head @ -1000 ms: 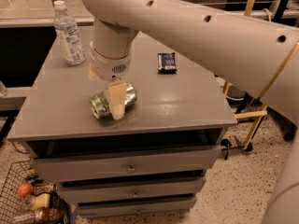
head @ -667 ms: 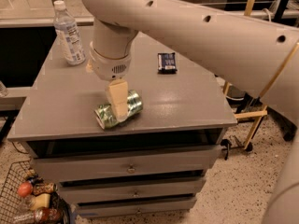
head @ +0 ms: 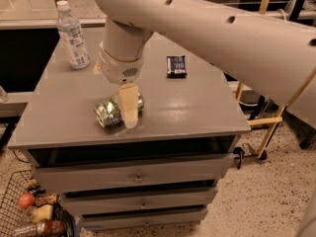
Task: Knock green can over
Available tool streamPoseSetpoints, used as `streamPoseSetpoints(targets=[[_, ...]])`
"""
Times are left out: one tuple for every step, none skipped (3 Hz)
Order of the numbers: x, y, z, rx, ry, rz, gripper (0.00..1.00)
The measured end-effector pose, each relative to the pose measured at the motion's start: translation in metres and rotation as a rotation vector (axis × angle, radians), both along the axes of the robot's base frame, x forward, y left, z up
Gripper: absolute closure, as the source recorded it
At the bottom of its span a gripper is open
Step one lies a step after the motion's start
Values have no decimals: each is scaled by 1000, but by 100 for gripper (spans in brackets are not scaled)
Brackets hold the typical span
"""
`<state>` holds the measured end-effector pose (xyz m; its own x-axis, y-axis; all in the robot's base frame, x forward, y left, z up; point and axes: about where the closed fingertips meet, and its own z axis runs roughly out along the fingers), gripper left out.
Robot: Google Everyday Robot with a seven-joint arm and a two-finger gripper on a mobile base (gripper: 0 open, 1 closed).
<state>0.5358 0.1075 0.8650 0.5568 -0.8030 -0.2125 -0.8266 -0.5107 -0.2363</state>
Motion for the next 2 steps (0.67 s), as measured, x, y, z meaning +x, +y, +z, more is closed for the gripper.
streamPoseSetpoints(targets=[[-3, -13, 4, 8, -3, -22, 0], [-6, -39, 10, 20, -14, -67, 0]])
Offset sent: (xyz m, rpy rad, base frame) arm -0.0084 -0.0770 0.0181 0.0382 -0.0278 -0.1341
